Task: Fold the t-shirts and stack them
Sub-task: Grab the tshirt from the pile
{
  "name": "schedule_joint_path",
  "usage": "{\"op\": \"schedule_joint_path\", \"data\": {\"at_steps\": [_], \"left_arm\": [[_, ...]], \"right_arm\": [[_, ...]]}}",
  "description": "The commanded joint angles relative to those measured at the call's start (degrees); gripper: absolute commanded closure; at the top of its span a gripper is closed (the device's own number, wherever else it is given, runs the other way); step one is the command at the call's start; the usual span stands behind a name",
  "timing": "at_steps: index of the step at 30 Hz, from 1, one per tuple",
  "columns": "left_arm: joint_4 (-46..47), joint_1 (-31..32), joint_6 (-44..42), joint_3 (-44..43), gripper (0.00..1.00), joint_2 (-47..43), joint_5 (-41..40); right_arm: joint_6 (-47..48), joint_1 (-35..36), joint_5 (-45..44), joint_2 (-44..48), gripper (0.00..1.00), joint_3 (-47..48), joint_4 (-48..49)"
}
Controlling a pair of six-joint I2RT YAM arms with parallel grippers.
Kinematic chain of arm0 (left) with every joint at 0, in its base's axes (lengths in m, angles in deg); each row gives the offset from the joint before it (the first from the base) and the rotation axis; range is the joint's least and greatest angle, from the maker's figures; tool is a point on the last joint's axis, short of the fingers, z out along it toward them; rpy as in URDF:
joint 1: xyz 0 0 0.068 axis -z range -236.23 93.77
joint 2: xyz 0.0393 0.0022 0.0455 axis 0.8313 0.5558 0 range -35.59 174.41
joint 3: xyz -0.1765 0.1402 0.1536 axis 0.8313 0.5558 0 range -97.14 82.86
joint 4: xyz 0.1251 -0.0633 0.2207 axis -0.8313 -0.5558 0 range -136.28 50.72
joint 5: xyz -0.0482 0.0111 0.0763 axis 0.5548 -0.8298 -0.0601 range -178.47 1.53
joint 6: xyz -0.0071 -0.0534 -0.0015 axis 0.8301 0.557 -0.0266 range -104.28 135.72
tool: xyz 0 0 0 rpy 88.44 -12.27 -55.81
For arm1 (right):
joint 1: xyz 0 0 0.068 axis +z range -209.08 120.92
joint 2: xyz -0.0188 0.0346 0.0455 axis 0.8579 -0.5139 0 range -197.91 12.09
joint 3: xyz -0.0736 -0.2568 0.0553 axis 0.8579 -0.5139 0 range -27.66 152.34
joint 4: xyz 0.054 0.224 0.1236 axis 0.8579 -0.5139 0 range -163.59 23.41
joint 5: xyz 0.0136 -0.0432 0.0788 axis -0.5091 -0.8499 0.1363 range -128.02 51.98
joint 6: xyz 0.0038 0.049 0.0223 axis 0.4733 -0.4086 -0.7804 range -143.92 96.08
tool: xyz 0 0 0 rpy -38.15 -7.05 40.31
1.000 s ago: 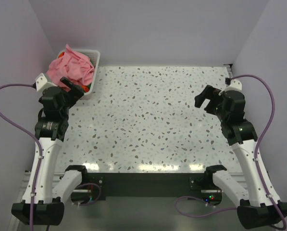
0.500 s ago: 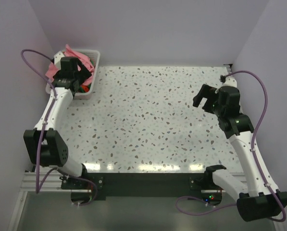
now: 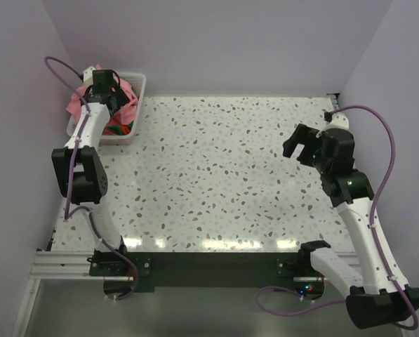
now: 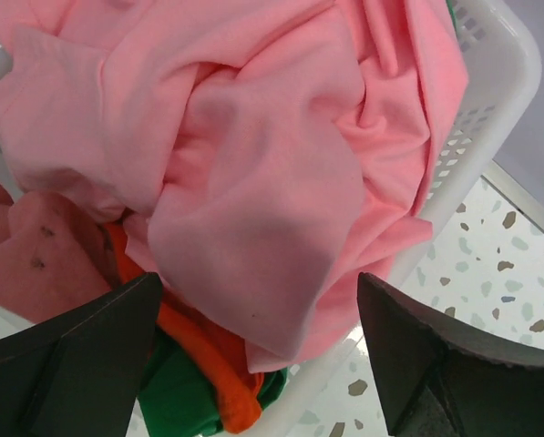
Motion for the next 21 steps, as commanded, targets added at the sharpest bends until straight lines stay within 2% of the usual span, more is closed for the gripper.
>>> {"op": "schedule_joint_path", "data": {"at_steps": [1,4,11,12,13,16,17,18,21], "left_arm": [[-0.8,-0.3,-2.4,-4.4,0.09,1.8,-1.3],[-2.2,-0.3,-2.4,-6.0,0.23,3.2,-0.6],[-3.0,-0.3,-2.6,-7.2,0.40,5.0,-0.3],[-3.4,-0.3,-2.8,-8.2,0.45,5.7,-0.2],[-4.0,-0.4,-2.8,-8.7,0.56,6.0,-0.1],[-4.4,-0.4,-3.5,-9.5,0.77,6.5,0.1],[-4.4,-0.3,-3.6,-9.5,0.91,6.4,0.3],[-4.3,-0.3,-3.9,-9.5,1.00,6.2,0.2],[-4.1,-0.3,-4.9,-9.4,1.00,5.1,0.6]], "right_arm": [[1.1,0.0,-0.4,0.7,0.01,-0.2,0.8],[1.1,0.0,0.0,0.7,0.01,-0.2,0.8],[1.1,-0.1,0.4,1.5,0.01,-0.3,0.5],[1.3,-0.1,0.4,1.6,0.01,-0.3,0.5],[1.2,-0.1,0.4,1.8,0.01,-0.3,0.4],[1.5,-0.1,0.2,2.0,0.01,-0.3,0.1],[1.5,-0.2,0.0,2.1,0.01,-0.3,-0.2],[1.6,-0.1,-0.2,2.3,0.01,-0.3,-0.3],[1.6,-0.1,-0.4,2.7,0.01,-0.4,-0.5]]}}
